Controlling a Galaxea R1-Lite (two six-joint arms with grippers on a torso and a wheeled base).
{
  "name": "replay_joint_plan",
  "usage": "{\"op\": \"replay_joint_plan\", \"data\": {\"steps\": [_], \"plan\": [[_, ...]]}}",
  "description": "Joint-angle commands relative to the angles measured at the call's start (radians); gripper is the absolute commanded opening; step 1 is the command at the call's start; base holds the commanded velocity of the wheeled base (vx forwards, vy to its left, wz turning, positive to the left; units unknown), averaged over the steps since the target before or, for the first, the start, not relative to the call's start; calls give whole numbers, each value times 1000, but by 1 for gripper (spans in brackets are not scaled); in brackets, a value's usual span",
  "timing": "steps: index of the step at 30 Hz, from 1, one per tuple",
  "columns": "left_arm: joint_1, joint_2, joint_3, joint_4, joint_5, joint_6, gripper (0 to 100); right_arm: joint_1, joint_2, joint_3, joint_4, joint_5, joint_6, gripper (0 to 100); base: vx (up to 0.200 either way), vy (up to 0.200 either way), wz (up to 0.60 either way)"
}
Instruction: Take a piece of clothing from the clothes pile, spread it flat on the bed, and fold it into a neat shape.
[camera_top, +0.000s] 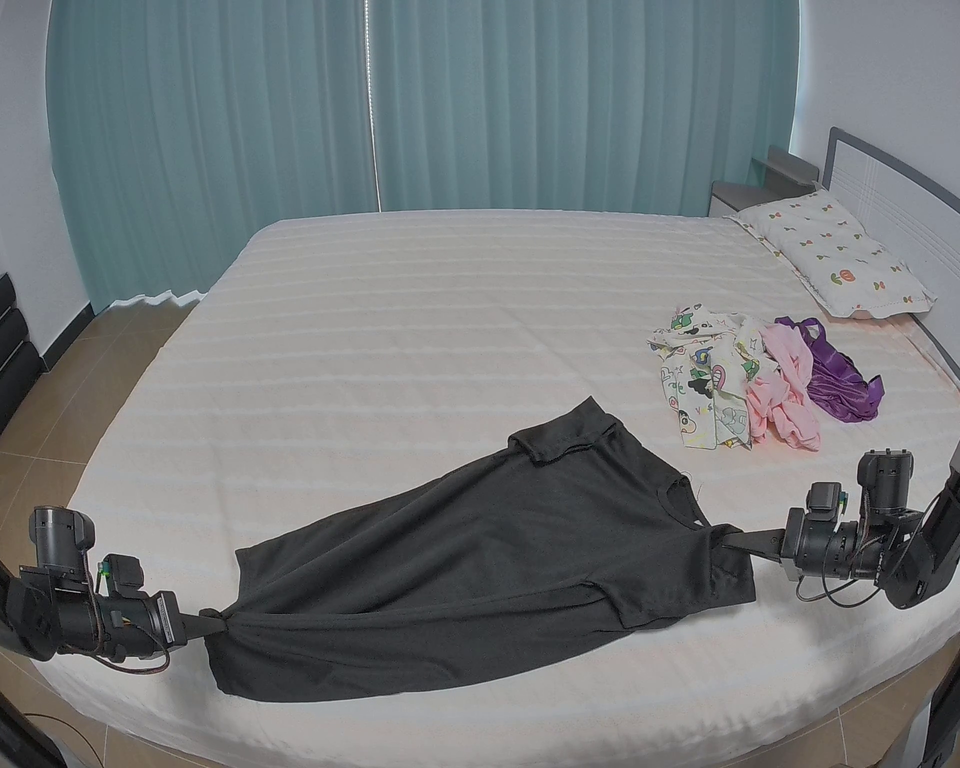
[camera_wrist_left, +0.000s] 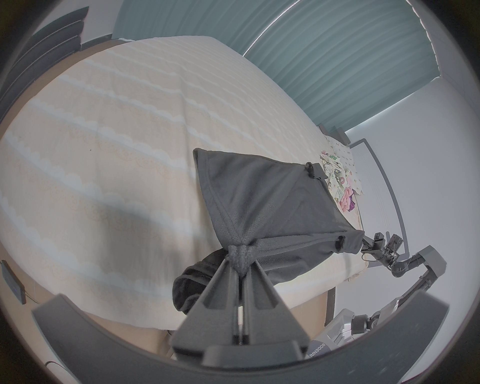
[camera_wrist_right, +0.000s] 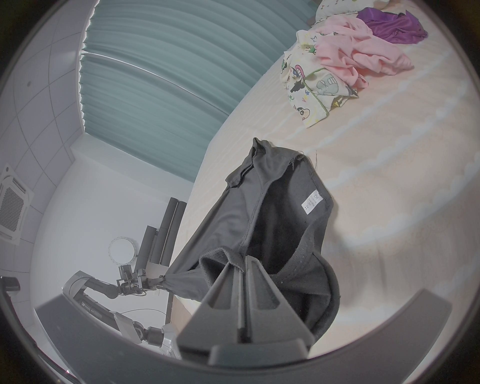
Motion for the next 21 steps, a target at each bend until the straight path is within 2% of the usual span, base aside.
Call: {"op": "replay_joint_plan", "data": {"steps": [1, 7, 10, 19, 20, 21], "plan": [[4, -60, 39, -1, -9, 0, 0, -14, -30, 22, 0, 3, -2, 0, 0, 0, 0], [4, -141, 76, 1, -47, -5, 0, -28, -19, 71, 0, 3, -19, 0, 0, 0, 0], [3, -135, 83, 5, -41, 1, 0, -28, 15, 73, 0, 2, -31, 0, 0, 0, 0], [4, 12, 74, -2, -35, 12, 0, -27, 69, 70, 0, 2, -63, 0, 0, 0, 0], [4, 29, 69, -2, -35, 14, 0, -27, 76, 70, 0, 2, -63, 100, 0, 0, 0], [4, 43, 65, -2, -35, 14, 0, -27, 81, 68, 0, 2, -62, 100, 0, 0, 0]]}}
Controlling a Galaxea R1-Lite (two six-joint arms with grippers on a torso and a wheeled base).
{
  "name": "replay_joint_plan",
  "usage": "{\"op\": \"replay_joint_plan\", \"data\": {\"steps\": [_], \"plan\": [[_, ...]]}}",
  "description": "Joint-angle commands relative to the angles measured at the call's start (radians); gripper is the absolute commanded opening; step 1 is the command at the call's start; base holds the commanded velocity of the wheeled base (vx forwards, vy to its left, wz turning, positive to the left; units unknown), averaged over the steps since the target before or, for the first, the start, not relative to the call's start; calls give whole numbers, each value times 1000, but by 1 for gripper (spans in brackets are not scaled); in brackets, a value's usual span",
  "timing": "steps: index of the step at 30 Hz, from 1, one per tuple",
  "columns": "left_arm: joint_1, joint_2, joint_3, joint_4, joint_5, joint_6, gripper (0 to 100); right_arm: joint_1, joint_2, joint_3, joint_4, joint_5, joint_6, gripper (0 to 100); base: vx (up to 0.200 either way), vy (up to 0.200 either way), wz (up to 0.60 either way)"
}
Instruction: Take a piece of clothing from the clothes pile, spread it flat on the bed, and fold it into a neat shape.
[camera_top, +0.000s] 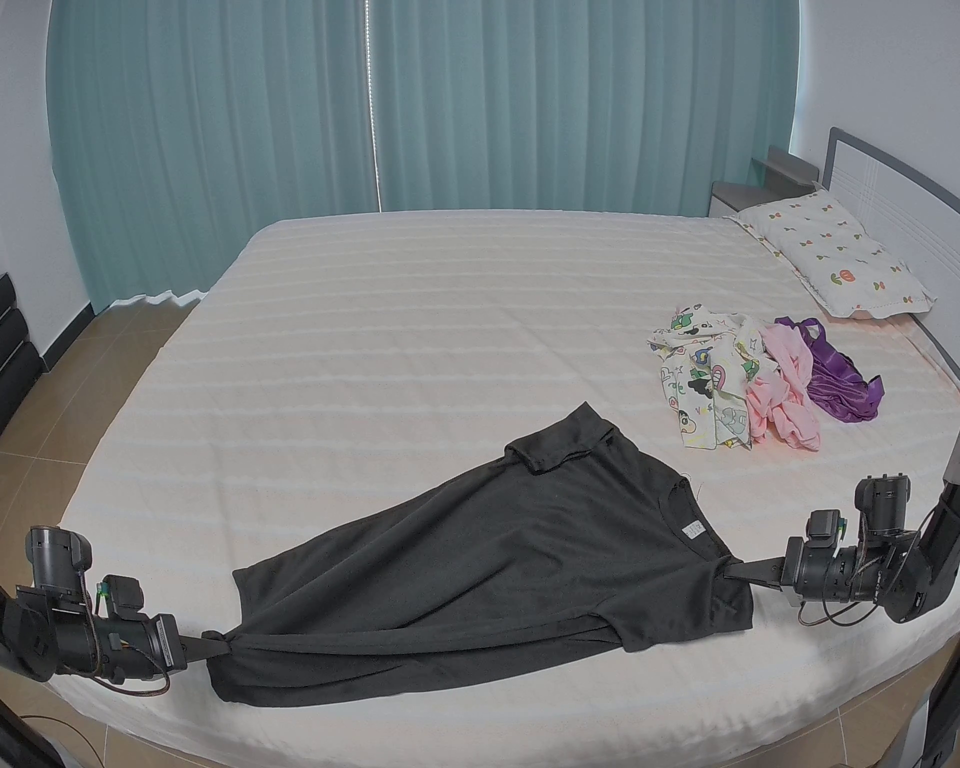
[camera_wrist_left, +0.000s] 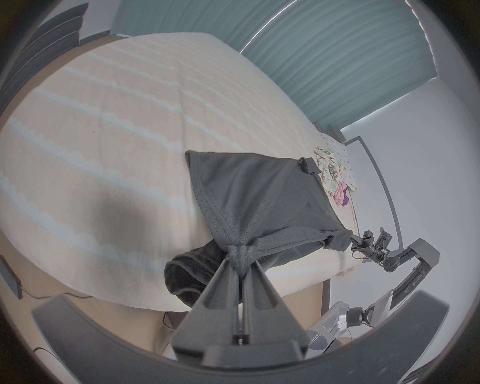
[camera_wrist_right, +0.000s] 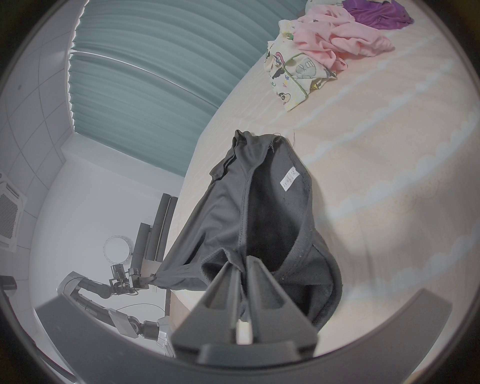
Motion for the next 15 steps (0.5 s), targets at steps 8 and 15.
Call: {"op": "replay_joint_plan", "data": {"steps": [8, 15], "plan": [[1, 164, -43, -4, 44, 2, 100, 1, 54, -11, 0, 1, -1, 100, 0, 0, 0], [42, 173, -138, -36, 72, -61, 100, -1, 52, -6, -1, 4, 9, 100, 0, 0, 0]]}}
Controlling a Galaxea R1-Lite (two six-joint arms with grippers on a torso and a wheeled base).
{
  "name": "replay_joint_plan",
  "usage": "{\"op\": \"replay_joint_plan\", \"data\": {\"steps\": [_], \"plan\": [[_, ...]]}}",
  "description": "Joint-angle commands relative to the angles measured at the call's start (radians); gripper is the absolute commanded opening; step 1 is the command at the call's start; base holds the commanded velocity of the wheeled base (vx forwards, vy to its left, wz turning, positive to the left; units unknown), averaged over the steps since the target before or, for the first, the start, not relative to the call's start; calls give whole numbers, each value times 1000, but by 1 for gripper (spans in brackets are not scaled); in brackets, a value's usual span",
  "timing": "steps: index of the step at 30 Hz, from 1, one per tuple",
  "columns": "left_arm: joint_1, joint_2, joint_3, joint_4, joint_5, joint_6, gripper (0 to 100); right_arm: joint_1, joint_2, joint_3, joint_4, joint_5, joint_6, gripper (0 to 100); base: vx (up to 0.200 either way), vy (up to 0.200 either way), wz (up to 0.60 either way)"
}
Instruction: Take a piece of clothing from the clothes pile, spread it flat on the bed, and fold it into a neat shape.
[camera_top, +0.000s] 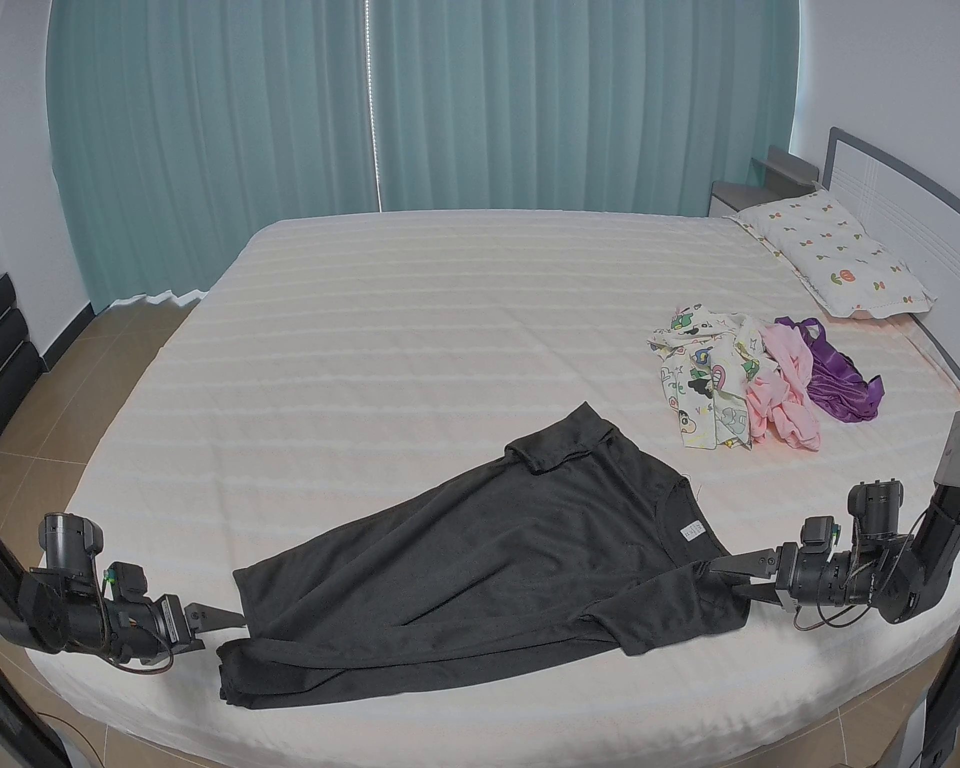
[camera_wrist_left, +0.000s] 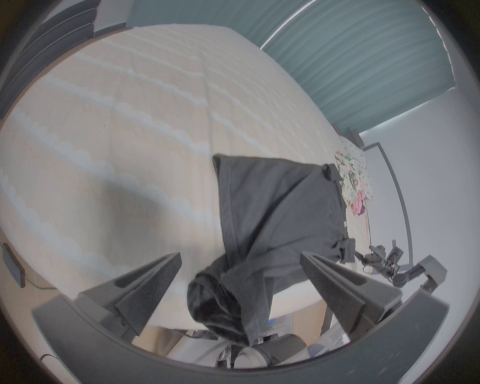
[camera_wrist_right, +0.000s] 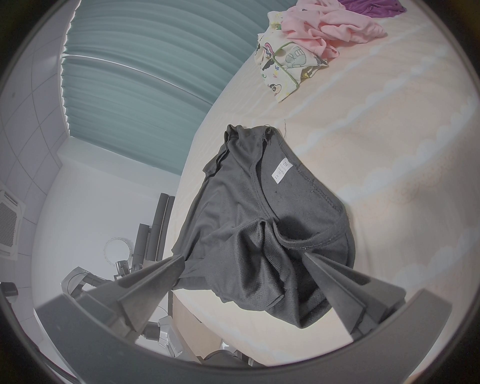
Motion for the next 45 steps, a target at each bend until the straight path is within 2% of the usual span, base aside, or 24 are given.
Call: {"op": "replay_joint_plan", "data": {"steps": [1, 2, 3, 5, 8, 10, 15, 21, 27, 28, 39, 45], "plan": [[17, 25, -80, -7, 9, -56, 100, -1, 6, 4, 0, 2, 1, 100, 0, 0, 0], [17, 25, -80, -7, 9, -56, 100, -1, 6, 4, 0, 2, 1, 100, 0, 0, 0], [11, 48, -150, -7, 26, -123, 100, 2, 6, 4, 0, 3, 4, 100, 0, 0, 0], [-3, 73, -196, -7, 38, -160, 100, 6, 8, 3, 0, 2, 6, 100, 0, 0, 0], [-37, 125, -244, -9, 66, -172, 100, 9, 14, 4, 0, 2, 6, 100, 0, 0, 0], [-91, 186, -294, -7, 112, -180, 100, 9, 18, 3, 0, 2, 6, 100, 0, 0, 0], [-172, 252, -333, -7, 162, -182, 100, 9, 20, 7, 0, 2, 6, 100, 0, 0, 0], [-192, 321, -383, -9, 238, -192, 100, 7, 18, 10, 0, 3, 4, 100, 0, 0, 0], [-192, 335, -396, -9, 242, -197, 100, 7, 18, 10, 0, 3, 4, 100, 0, 0, 0], [-192, 335, -396, -9, 242, -197, 0, 6, 18, 10, 0, 3, 4, 100, 0, 0, 0], [-167, 263, -408, -9, 253, -223, 0, 7, 15, 15, 0, 3, 0, 100, 0, 0, 0], [-161, 257, -500, -2, 267, -242, 0, 9, 15, 29, -25, 9, -2, 100, 0, 0, 0]]}}
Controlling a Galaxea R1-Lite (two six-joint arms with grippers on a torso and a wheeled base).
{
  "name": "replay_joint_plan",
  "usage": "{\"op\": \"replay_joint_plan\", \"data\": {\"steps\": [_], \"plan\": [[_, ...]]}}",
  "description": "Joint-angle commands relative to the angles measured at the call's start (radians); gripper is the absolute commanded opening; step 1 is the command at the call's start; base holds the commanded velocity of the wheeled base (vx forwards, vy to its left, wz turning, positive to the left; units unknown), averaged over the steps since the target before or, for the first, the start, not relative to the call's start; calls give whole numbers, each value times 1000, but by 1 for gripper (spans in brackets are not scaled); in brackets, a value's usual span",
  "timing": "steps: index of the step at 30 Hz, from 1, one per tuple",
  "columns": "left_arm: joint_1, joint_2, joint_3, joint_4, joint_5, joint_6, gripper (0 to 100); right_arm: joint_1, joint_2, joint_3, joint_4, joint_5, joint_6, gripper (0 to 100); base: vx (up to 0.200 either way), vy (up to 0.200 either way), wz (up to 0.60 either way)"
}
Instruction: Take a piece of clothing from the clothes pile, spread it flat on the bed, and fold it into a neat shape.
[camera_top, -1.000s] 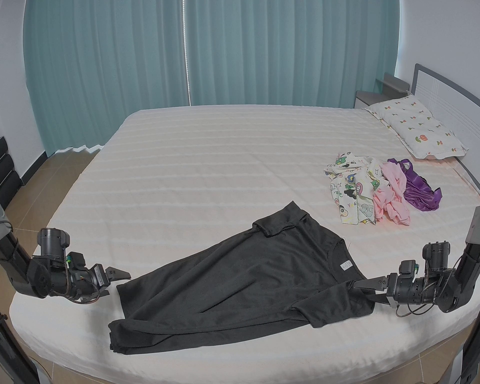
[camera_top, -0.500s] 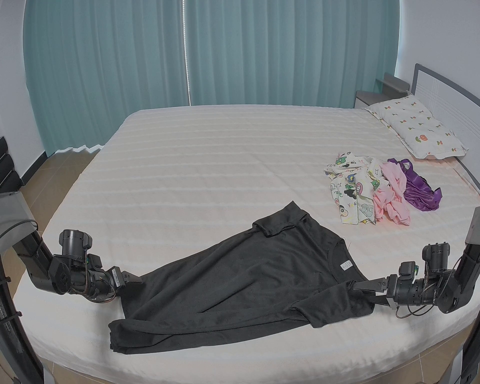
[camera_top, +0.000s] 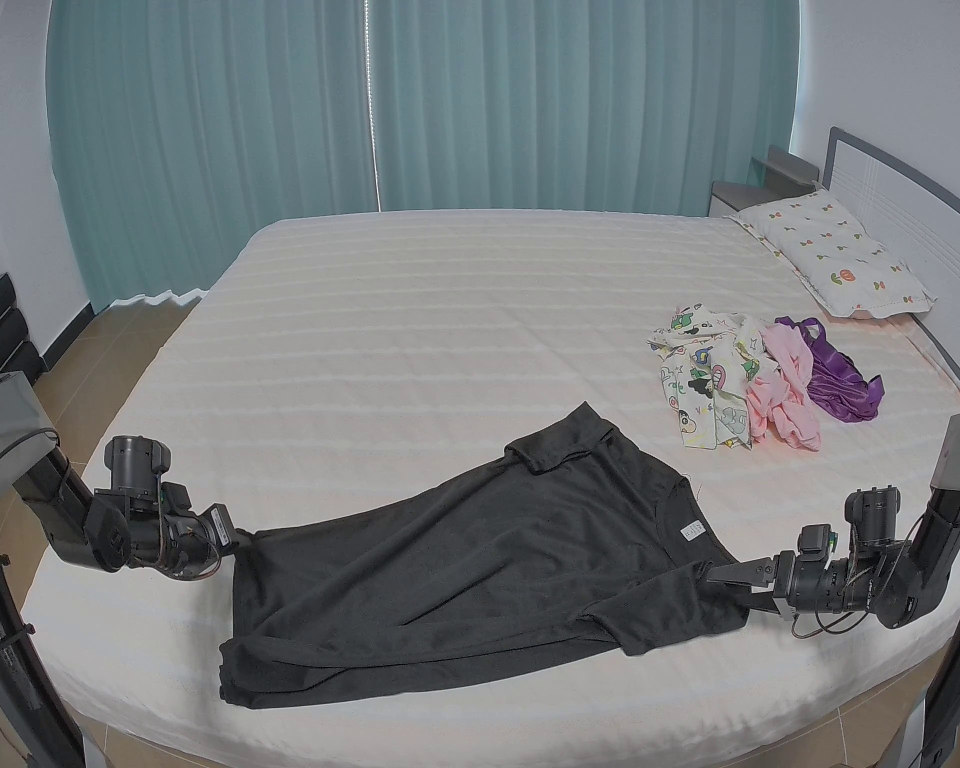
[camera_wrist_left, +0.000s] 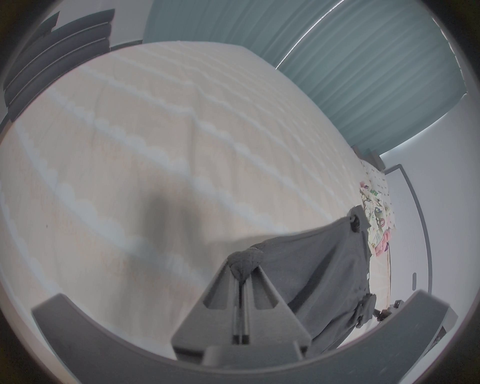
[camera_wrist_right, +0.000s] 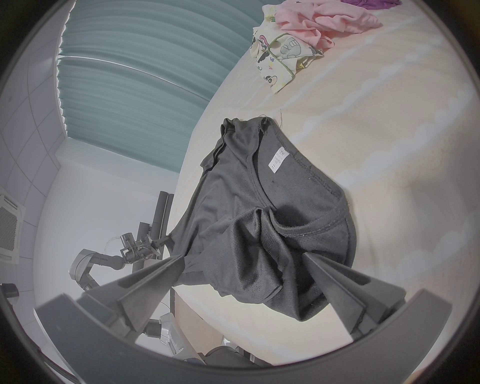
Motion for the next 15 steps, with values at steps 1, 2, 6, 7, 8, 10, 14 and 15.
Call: {"op": "replay_joint_plan", "data": {"steps": [1, 2, 6, 7, 8, 10, 14, 15], "plan": [[5, -14, -66, 2, 12, -16, 0, 1, 0, 9, -23, 4, 0, 100, 0, 0, 0], [5, -1, -111, 4, 21, -23, 0, -1, 3, 18, -43, 4, 6, 100, 0, 0, 0], [11, 52, -180, 6, 34, -25, 0, 1, 9, 23, -68, 4, 9, 100, 0, 0, 0], [19, 85, -227, 7, 41, -25, 0, 1, 17, 23, -74, 4, 7, 100, 0, 0, 0], [19, 102, -246, 7, 41, -25, 0, 1, 18, 23, -76, 4, 9, 100, 0, 0, 0], [20, 126, -269, 7, 43, -25, 0, 1, 18, 23, -74, 4, 7, 100, 0, 0, 0], [26, 164, -300, 4, 44, -25, 0, 2, 18, 23, -74, 4, 7, 100, 0, 0, 0], [28, 172, -306, 6, 44, -25, 0, 2, 18, 23, -74, 4, 9, 100, 0, 0, 0]]}}
